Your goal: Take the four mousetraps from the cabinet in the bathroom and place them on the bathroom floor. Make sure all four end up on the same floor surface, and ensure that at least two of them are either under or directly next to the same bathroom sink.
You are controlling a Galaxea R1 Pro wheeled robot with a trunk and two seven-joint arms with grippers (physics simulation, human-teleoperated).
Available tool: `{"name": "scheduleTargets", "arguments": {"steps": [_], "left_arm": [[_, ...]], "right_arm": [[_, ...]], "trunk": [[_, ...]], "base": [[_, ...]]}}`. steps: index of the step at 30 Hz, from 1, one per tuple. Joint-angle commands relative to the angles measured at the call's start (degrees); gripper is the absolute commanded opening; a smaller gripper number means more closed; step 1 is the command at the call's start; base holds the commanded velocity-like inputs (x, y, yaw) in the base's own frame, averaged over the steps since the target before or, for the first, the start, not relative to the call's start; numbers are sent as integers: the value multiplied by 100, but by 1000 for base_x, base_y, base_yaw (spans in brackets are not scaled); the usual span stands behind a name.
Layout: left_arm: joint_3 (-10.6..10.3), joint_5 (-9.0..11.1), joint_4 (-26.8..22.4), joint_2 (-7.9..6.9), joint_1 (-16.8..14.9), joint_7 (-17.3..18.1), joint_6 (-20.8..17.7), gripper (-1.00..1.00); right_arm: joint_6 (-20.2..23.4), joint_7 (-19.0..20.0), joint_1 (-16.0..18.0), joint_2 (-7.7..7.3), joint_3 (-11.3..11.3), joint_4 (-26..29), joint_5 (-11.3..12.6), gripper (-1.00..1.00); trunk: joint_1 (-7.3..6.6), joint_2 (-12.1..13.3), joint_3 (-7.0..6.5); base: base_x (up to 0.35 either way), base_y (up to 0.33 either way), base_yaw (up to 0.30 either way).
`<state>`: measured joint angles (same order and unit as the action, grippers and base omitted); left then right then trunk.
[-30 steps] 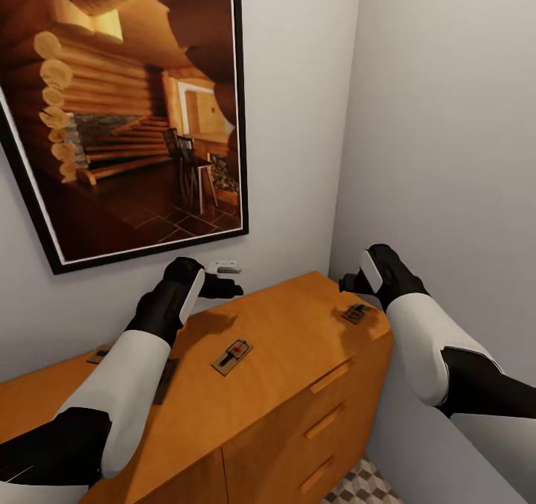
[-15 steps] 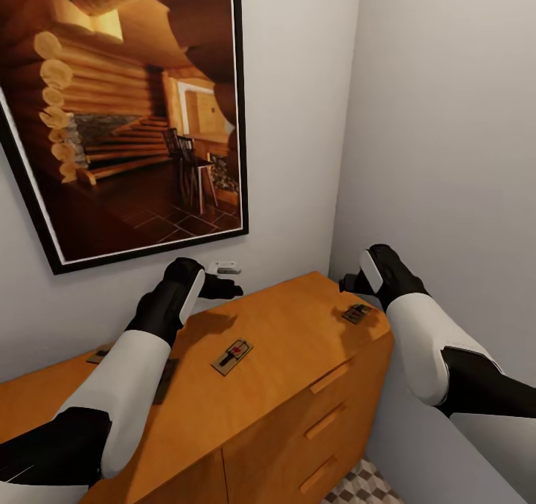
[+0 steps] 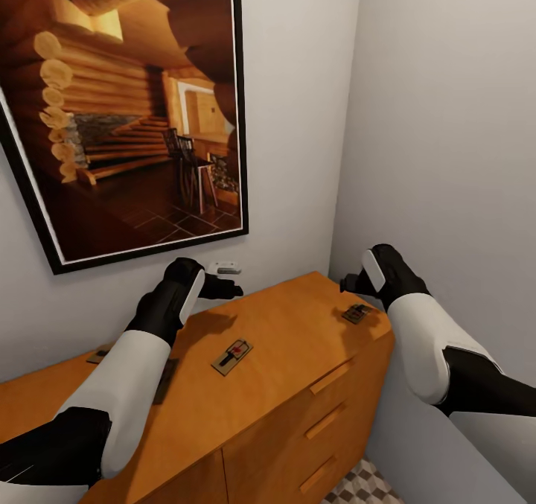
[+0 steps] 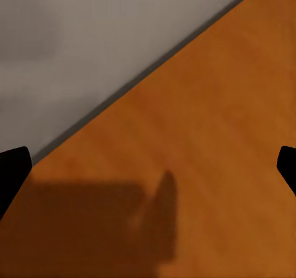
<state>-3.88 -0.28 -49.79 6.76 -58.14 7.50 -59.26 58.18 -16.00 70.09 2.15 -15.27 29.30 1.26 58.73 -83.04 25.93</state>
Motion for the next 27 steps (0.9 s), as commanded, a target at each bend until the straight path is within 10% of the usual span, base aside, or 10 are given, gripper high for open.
{"name": "scheduleTargets", "arguments": {"steps": [1,27], "left_arm": [[-2,-7,-5,-1,-4,15,-23,100],[50,40,-3,-5,3,10,-16,100]], "right_arm": [[14,-27,5,7,-41,10,15,100],[182,-18,-238,184,213,289,295,100]], "trunk": [[0,-4,7],[0,-4,7]], "base": [[0,0,0],[0,0,0]]}}
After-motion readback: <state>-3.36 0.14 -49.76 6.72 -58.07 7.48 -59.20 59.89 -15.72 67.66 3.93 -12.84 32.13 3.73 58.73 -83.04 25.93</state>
